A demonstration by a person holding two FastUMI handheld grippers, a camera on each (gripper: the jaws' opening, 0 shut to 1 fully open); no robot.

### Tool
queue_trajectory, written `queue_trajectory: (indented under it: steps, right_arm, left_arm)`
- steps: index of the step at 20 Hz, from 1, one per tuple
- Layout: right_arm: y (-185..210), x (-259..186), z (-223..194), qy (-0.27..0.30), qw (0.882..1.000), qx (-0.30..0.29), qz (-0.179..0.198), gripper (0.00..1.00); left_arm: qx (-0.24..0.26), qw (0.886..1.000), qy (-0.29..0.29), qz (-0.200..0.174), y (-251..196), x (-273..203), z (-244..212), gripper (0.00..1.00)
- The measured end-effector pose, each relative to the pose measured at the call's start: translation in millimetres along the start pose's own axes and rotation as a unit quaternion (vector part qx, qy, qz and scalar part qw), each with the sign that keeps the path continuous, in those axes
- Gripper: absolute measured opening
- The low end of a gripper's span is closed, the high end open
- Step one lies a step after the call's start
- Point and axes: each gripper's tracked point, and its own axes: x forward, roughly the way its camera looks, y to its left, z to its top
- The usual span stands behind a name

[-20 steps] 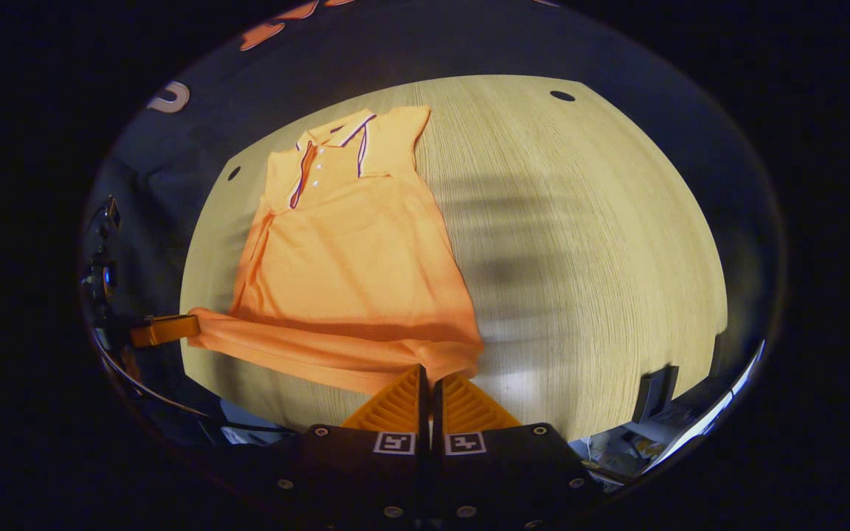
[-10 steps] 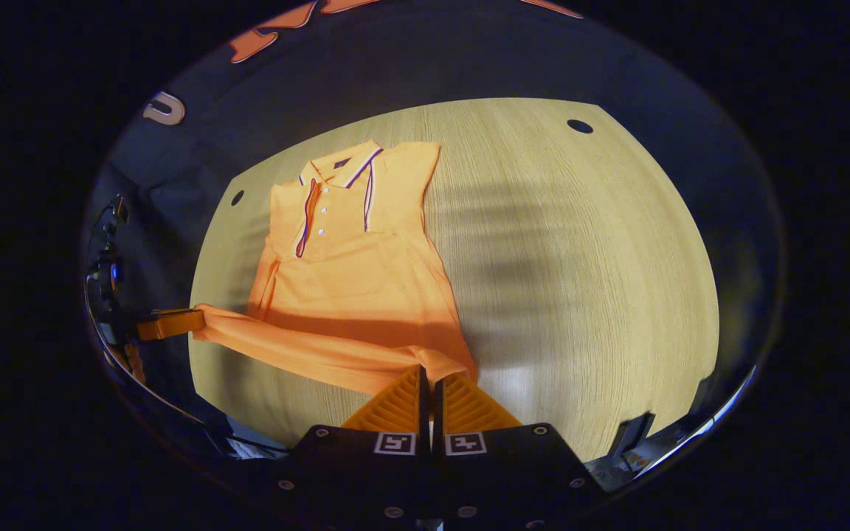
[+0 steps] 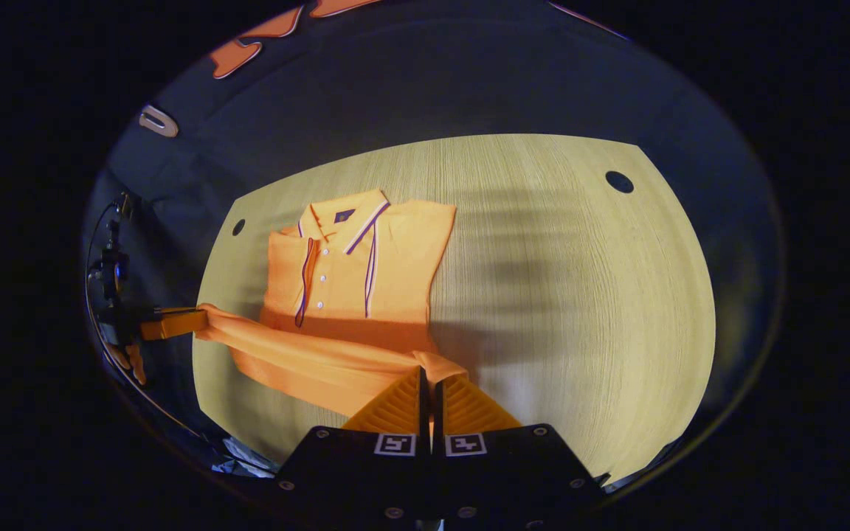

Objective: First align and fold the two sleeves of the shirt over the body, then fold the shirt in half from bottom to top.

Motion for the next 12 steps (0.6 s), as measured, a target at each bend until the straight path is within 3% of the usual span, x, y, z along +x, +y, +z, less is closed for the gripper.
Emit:
queue_trajectory:
  steps: [12]
  right_arm:
    - [-2.0,72.5,74.0,0.021,0.999,0.040,0.028,0.00]
  left_arm:
    - [0.014,0.999,-0.008,0.041,19.3,68.1,73.5,0.01]
